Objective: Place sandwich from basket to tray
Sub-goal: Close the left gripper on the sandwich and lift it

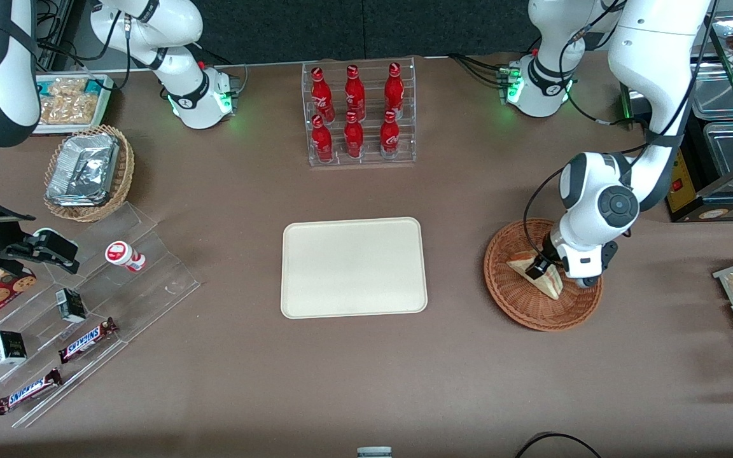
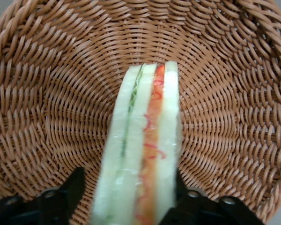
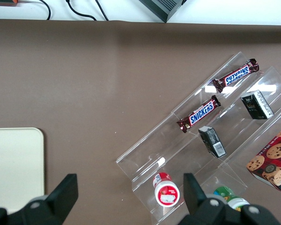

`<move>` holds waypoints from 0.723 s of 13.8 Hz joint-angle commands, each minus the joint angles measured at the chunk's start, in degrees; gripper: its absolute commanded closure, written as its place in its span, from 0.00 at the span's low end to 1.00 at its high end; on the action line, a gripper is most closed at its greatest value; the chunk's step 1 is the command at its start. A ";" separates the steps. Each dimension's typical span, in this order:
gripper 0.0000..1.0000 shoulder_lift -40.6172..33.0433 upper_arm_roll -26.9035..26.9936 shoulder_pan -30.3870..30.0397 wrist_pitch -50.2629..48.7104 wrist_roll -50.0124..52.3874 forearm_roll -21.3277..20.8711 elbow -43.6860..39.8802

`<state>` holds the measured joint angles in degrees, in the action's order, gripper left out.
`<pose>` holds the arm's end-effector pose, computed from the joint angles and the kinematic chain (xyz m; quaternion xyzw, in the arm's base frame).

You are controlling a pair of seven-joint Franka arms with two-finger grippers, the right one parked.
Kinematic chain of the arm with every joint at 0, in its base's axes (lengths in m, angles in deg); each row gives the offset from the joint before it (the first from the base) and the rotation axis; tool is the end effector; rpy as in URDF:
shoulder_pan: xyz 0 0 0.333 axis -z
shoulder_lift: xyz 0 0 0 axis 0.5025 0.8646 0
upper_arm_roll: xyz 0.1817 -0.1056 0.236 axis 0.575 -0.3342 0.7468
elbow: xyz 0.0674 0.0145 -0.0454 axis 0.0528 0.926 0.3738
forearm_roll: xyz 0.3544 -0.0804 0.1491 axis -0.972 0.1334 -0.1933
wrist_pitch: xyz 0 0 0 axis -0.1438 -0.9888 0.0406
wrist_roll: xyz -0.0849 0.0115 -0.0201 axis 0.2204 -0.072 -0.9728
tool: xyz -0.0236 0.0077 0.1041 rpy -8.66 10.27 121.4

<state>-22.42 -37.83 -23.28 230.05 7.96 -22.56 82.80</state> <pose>0.5519 -0.1024 0.2346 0.9089 0.4161 -0.0235 0.0107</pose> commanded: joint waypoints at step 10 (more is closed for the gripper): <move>1.00 5.84 -3.75 14.28 -29.59 0.42 -0.10 -40.93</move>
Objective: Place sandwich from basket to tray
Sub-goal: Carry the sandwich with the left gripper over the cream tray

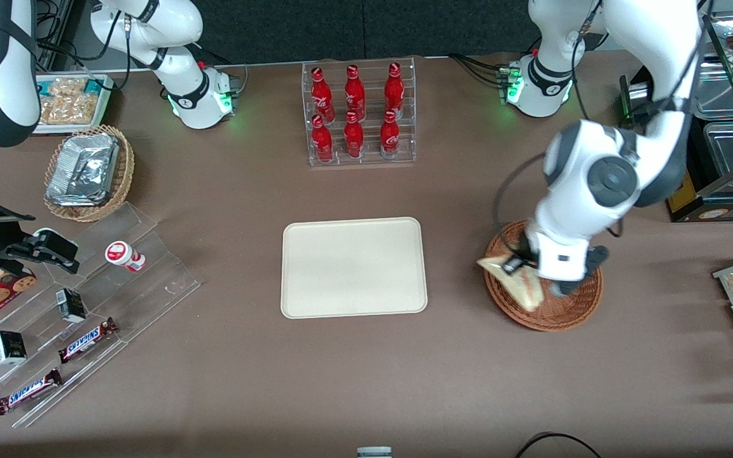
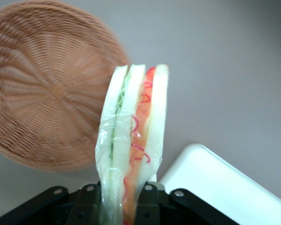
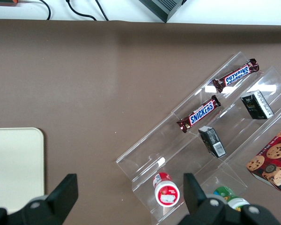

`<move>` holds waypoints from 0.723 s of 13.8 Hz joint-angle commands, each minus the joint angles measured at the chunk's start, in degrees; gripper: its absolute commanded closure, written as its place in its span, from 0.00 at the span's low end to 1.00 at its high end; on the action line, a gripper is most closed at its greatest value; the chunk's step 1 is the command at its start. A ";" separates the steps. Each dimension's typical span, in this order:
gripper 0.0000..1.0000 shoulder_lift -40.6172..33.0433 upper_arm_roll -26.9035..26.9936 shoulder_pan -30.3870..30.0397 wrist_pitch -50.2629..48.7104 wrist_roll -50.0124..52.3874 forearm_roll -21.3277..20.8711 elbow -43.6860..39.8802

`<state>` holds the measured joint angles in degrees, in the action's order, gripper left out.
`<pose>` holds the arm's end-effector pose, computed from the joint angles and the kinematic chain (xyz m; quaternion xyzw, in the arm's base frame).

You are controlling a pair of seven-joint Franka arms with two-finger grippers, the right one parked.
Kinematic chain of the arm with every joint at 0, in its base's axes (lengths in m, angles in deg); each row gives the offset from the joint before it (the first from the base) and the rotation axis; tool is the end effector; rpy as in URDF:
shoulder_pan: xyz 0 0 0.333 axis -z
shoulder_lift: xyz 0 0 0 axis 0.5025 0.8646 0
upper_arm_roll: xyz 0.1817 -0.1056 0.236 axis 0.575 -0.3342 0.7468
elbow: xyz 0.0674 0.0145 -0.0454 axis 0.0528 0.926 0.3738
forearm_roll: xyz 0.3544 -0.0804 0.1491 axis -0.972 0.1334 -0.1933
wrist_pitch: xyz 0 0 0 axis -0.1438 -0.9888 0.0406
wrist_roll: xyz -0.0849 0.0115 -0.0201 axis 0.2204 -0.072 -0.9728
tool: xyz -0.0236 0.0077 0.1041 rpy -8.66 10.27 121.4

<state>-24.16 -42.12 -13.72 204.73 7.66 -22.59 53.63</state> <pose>0.5992 -0.2644 0.4384 0.9538 0.2958 0.0027 0.0525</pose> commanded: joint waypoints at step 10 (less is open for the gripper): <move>0.95 32.02 0.90 24.24 -0.42 -1.57 -3.76 -32.38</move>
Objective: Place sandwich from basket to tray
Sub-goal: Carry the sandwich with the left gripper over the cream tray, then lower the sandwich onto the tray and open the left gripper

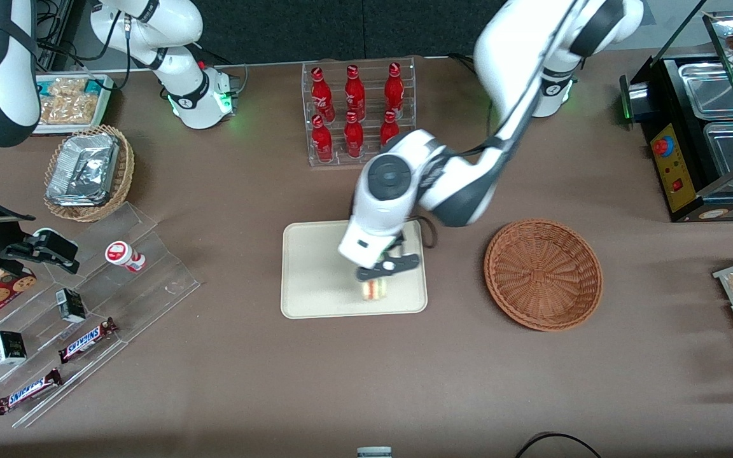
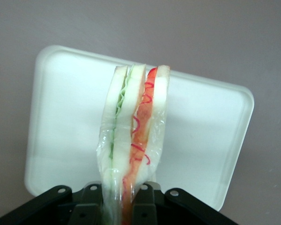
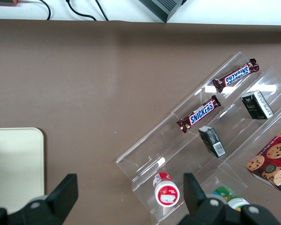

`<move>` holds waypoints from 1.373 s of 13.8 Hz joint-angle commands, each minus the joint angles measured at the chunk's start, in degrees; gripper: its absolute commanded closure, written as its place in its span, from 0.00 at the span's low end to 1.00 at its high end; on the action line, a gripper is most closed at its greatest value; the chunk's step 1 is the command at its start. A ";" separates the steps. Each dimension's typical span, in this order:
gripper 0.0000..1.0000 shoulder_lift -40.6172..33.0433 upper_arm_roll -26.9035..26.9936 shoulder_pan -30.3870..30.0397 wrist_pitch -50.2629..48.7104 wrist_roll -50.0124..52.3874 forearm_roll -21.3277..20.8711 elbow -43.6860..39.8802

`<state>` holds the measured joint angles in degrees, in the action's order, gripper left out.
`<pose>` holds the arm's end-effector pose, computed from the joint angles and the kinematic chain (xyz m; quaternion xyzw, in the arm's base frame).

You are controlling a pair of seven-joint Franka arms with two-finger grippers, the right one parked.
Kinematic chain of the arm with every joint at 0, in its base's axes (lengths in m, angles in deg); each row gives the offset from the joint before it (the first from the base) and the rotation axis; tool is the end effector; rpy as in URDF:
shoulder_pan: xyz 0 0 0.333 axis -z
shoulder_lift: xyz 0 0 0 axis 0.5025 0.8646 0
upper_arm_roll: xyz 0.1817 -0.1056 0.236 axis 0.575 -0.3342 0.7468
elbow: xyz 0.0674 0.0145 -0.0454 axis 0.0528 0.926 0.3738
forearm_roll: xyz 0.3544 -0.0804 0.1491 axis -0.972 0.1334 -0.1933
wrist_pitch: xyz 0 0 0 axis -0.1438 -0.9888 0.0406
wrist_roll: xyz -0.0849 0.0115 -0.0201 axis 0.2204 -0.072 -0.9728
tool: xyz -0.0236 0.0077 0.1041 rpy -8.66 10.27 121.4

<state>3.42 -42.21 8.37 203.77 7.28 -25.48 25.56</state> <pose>0.5475 -0.5319 0.3308 0.9923 0.1112 -0.0125 0.0537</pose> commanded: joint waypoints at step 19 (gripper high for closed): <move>0.01 -15.19 0.55 -15.82 -5.80 -15.65 -0.16 13.73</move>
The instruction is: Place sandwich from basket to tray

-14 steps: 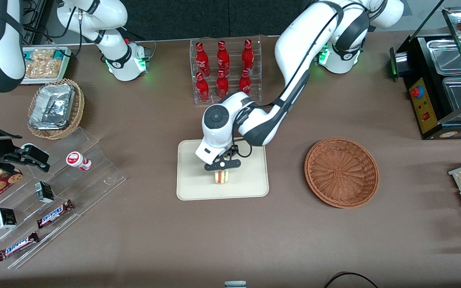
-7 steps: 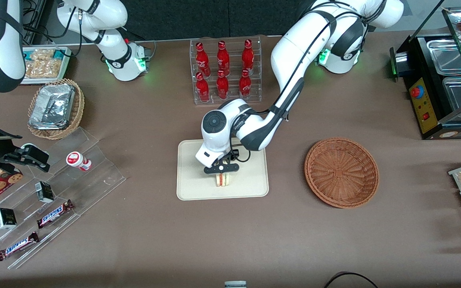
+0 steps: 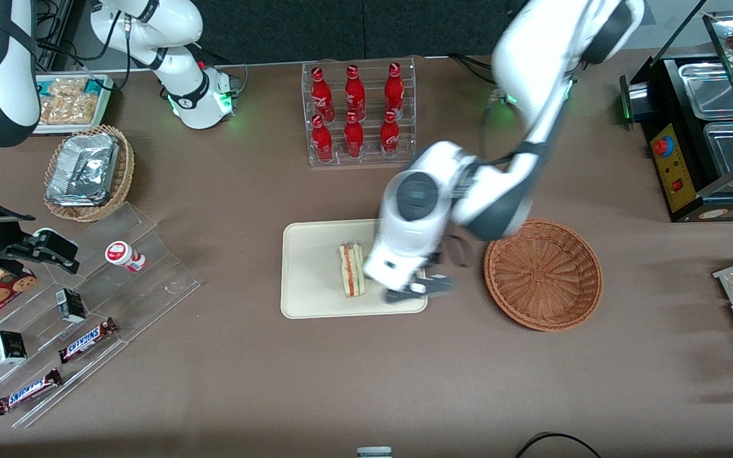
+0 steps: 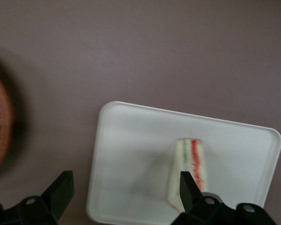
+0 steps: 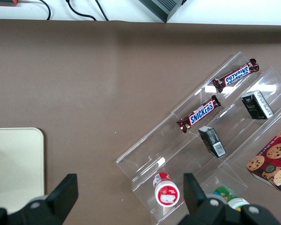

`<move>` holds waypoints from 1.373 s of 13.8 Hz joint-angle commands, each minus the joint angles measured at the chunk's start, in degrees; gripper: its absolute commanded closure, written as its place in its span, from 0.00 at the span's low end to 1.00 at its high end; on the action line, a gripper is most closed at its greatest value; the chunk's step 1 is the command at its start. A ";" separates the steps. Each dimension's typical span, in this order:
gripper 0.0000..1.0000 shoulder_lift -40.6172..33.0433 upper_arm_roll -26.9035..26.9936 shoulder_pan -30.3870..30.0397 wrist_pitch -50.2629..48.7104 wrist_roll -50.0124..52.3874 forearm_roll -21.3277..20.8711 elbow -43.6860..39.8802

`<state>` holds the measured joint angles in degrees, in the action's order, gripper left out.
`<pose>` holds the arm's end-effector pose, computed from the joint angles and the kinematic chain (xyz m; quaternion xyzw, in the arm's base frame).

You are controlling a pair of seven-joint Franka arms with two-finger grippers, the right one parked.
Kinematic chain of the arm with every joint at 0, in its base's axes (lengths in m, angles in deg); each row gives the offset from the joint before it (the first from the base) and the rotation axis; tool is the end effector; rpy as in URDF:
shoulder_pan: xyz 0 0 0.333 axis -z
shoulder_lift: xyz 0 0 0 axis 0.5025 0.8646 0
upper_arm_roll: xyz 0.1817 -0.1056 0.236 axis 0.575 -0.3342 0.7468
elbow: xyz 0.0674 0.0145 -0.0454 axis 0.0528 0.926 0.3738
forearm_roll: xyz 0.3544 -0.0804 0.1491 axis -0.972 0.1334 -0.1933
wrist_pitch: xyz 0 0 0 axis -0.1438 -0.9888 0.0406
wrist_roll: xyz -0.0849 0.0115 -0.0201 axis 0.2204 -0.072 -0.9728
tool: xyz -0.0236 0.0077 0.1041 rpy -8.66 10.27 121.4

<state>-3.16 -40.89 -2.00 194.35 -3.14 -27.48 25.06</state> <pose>0.6257 -0.4021 0.4049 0.9938 0.1095 0.0009 0.0184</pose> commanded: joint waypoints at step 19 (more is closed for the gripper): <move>0.00 -37.29 -0.33 -31.59 -19.30 -41.03 3.33 22.91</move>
<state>-39.95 -41.10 -33.48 176.85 -41.18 -24.55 49.35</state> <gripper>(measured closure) 0.000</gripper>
